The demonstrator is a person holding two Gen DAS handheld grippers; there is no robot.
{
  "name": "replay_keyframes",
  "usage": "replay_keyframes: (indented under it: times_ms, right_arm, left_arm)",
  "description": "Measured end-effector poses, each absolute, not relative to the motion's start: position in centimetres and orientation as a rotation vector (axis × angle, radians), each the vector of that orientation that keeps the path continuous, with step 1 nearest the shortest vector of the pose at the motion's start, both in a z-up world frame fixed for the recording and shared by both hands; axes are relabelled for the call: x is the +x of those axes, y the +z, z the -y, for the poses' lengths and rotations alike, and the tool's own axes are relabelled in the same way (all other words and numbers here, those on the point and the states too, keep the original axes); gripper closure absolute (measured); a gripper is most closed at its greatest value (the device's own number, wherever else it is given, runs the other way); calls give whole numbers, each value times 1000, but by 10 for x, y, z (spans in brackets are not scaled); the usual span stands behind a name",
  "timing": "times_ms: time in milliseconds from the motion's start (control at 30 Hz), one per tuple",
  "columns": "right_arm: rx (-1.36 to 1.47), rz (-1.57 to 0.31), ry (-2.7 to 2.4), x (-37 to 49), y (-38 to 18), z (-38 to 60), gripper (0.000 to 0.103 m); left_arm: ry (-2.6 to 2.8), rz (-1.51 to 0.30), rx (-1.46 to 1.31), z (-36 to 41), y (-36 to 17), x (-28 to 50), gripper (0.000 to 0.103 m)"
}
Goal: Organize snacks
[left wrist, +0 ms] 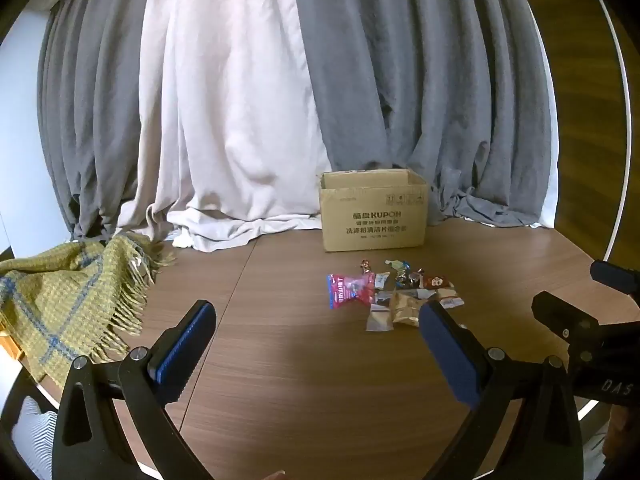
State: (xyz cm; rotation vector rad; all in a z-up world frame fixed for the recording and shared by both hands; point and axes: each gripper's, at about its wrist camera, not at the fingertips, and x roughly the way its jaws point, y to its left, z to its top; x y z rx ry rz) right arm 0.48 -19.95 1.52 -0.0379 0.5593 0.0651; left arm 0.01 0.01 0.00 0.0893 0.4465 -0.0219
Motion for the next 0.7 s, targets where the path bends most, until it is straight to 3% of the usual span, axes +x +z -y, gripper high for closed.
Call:
replay_keyframes:
  times_ms: [700]
  right_arm:
    - [-6,-551,53,5,19,203,1]
  left_arm:
    - [-30,-419,129,3,4,4,0]
